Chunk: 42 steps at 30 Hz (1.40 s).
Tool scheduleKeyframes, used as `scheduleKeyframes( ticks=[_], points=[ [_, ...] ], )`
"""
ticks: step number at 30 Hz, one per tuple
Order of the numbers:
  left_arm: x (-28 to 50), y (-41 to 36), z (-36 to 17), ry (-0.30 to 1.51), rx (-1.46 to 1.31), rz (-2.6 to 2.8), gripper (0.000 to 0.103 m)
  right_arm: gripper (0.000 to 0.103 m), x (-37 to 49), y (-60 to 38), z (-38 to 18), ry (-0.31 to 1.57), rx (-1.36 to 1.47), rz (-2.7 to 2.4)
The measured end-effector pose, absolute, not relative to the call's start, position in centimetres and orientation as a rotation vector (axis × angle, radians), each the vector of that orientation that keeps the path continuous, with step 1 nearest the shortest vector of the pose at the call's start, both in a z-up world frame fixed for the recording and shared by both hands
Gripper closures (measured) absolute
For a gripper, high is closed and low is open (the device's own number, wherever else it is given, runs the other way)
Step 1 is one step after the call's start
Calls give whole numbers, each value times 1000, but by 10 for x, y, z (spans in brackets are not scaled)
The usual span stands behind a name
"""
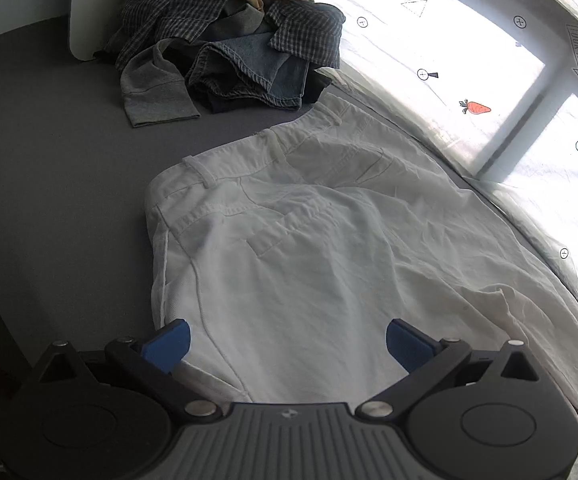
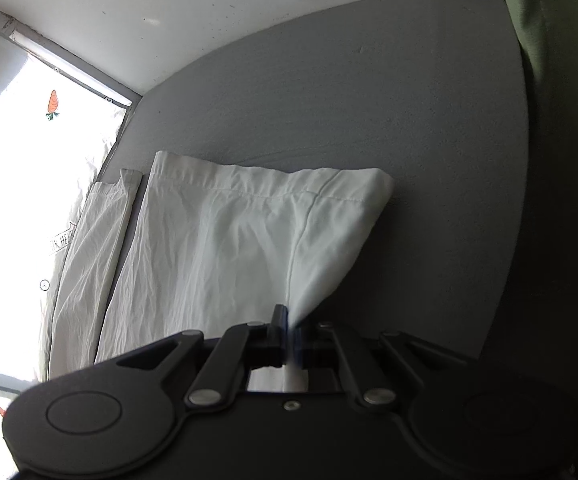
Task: Fold clothes
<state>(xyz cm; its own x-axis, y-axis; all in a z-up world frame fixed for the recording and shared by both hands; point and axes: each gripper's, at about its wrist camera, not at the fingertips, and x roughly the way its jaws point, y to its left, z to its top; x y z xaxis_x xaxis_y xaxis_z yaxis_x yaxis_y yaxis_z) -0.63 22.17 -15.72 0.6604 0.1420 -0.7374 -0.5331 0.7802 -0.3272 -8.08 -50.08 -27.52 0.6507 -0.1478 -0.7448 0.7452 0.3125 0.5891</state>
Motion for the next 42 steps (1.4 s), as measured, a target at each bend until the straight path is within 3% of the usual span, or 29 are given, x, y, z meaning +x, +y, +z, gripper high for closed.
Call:
scheduleKeyframes(
  ticks=[5, 7, 8, 11, 16, 22, 23, 27, 30, 42],
  points=[
    [-17, 254, -156, 747, -555, 476, 8, 101, -76, -491, -272, 636, 1062, -684],
    [-18, 267, -162, 765, -612, 499, 17, 101, -73, -487, -271, 632, 1043, -699],
    [-20, 272, -167, 771, -658, 510, 27, 101, -73, -486, -270, 627, 1042, -708],
    [-22, 276, -183, 784, -761, 485, 36, 101, -75, -484, -271, 601, 1055, -733],
    [-12, 262, -198, 881, -760, 389, 36, 101, -73, -480, -269, 593, 1042, -754],
    [-15, 256, -199, 846, -765, 437, 36, 101, -63, -467, -261, 631, 937, -765],
    [-15, 256, -196, 831, -785, 444, 40, 101, -64, -469, -261, 630, 952, -761],
    [-16, 258, -184, 767, -863, 475, 74, 101, -68, -475, -262, 624, 1012, -746],
    [-17, 259, -175, 719, -921, 497, 89, 99, -72, -483, -259, 628, 1099, -767],
    [22, 244, -91, 444, -965, 415, 96, 100, -59, -491, -167, 236, 1245, -522]
  ],
)
